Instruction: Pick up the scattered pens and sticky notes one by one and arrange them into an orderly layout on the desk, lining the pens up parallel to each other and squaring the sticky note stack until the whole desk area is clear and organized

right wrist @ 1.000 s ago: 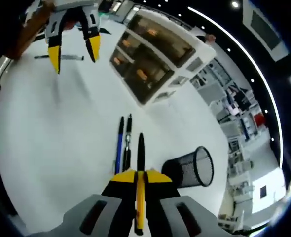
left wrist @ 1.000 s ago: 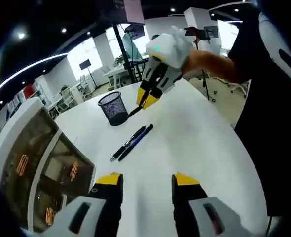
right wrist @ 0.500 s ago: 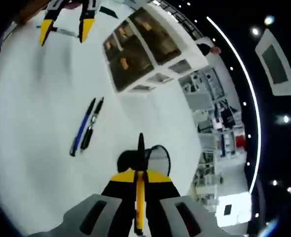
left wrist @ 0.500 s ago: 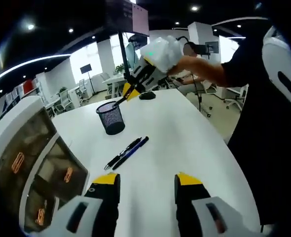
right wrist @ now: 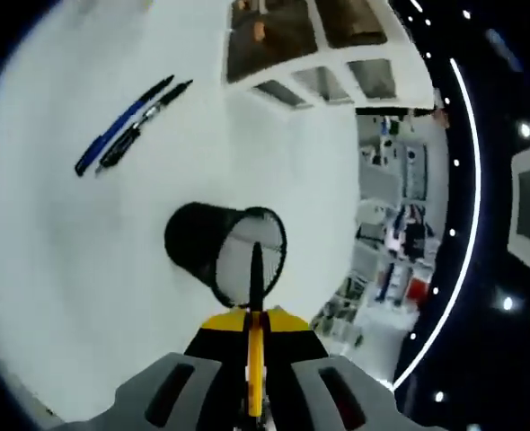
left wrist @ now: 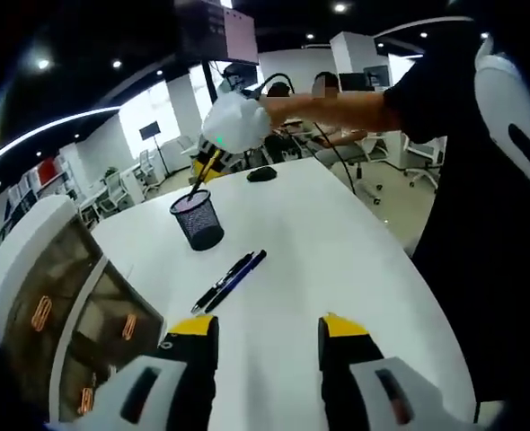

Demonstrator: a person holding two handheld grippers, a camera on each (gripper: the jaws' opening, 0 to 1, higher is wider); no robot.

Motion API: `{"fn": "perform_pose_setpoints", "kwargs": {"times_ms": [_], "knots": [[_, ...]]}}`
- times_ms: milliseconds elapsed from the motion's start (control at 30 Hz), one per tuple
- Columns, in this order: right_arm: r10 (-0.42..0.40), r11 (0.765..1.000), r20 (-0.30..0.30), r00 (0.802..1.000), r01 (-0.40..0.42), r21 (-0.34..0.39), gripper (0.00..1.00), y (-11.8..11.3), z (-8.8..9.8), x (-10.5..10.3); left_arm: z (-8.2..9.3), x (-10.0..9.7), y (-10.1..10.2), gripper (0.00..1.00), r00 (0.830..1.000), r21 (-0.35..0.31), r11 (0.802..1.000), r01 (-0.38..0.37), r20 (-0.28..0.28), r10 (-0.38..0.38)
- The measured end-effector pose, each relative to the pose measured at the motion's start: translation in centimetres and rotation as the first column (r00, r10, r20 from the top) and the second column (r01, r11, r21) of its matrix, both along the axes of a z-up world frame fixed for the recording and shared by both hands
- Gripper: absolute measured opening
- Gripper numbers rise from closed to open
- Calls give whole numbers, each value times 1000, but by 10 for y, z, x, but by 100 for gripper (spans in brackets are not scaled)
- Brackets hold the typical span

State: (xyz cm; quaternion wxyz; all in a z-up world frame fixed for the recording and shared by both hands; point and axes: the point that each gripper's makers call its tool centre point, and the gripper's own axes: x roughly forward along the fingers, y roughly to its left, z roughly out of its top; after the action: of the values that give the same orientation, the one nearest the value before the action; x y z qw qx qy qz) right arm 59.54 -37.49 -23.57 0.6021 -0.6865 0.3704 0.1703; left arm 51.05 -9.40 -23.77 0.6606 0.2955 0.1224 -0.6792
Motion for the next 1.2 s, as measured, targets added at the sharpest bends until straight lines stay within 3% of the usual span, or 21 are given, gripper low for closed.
{"fn": "perform_pose_setpoints", "kwargs": {"times_ms": [200,400,467,500,533,600,633,667,867,1067,1200], "knots": [[65,992,-63,996,-71,-99,4,3,-4,7,1,-1,3,45,1000,12,1000,-7,26,7],[135,963,-106,985,-155,-219,4,4,-5,16,3,-7,2,45,1000,-1,1000,10,8,-10],[204,932,-145,968,-237,-273,4,7,-3,21,4,-8,2,45,1000,-7,1000,15,1,-15],[284,889,-202,937,-337,-310,4,12,-7,21,3,-8,2,45,1000,-7,1000,14,1,-14],[357,833,-276,892,-438,-338,4,16,-12,18,3,-7,2,45,1000,-5,1000,12,3,-12],[319,832,-279,906,-409,-375,4,7,-13,19,4,-7,4,45,1000,-3,1000,9,9,-9],[334,797,-308,891,-441,-413,4,6,-13,22,5,-8,5,45,1000,-4,1000,9,12,-9],[329,788,-322,888,-446,-424,4,3,-15,23,7,-8,5,45,1000,-7,1000,9,14,-9],[346,801,-323,881,-457,-387,4,7,-20,29,7,-5,9,45,999,6,1000,-15,52,15],[343,796,-335,878,-461,-392,4,9,-22,34,21,-5,12,45,1000,-43,999,-1,29,3],[342,787,-383,858,-484,-382,5,11,-33,28,24,1,17,45,998,-41,999,-24,53,26]]}}
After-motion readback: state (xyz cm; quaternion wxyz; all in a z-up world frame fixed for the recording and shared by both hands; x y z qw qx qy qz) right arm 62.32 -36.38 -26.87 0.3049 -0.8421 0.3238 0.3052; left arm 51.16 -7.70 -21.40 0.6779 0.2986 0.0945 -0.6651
